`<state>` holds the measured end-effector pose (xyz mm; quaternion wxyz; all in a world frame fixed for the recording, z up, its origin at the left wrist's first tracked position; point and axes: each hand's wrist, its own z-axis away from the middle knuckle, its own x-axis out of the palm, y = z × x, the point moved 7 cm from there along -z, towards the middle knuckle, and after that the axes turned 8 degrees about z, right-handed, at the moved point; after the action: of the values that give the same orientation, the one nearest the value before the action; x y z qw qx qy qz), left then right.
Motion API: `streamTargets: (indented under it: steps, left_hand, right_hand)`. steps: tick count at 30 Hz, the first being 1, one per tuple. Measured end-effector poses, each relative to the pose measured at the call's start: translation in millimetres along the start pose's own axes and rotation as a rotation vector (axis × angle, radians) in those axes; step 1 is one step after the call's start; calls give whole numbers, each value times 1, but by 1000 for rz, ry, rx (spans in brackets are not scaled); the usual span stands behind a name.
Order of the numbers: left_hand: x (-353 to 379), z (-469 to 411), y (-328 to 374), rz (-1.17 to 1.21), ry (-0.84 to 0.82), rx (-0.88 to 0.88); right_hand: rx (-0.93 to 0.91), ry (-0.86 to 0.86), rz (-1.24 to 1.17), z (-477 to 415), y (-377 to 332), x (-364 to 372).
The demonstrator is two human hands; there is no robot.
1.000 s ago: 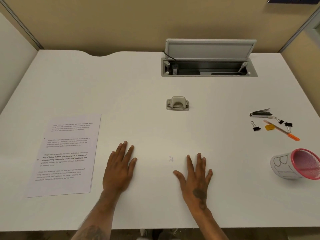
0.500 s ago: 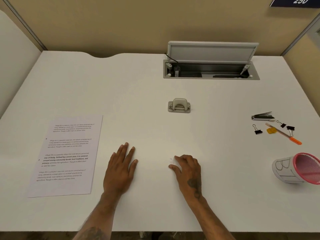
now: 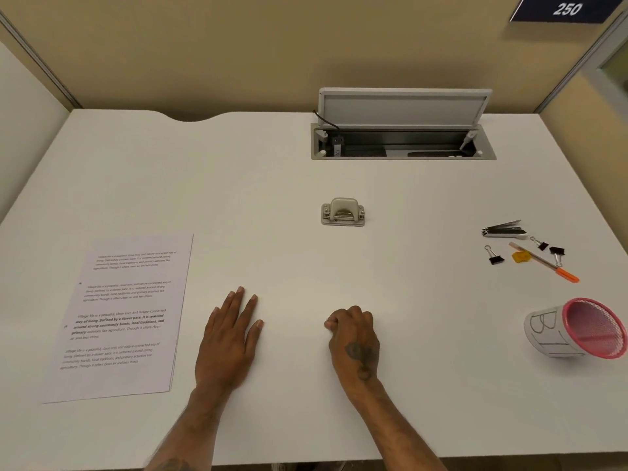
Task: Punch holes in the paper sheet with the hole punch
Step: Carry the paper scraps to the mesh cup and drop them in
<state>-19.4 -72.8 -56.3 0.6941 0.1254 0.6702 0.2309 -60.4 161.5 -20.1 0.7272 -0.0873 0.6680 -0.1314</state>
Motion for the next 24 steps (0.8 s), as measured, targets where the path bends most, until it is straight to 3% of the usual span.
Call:
streamTargets:
  steps: [9, 11, 15, 18, 21, 24]
  left_hand:
    - [-1, 1, 0, 18, -3, 6]
    - [-2, 1, 1, 33, -6, -4]
    - [-4, 2, 6, 46, -2, -5]
    - [-4, 1, 3, 52, -6, 0]
    - [-1, -4, 1, 60, -9, -1]
    - [-2, -9, 2, 50, 7, -5]
  right_hand:
    - [-50, -141, 62, 3, -5, 7]
    - [74, -225, -127, 6, 7, 3]
    - [436, -361, -888, 22, 32, -13]
    - [561, -370, -1391, 25, 53, -40]
    - [584, -222, -1635, 17, 105, -88]
    - [583, 61, -1632, 8, 185, -148]
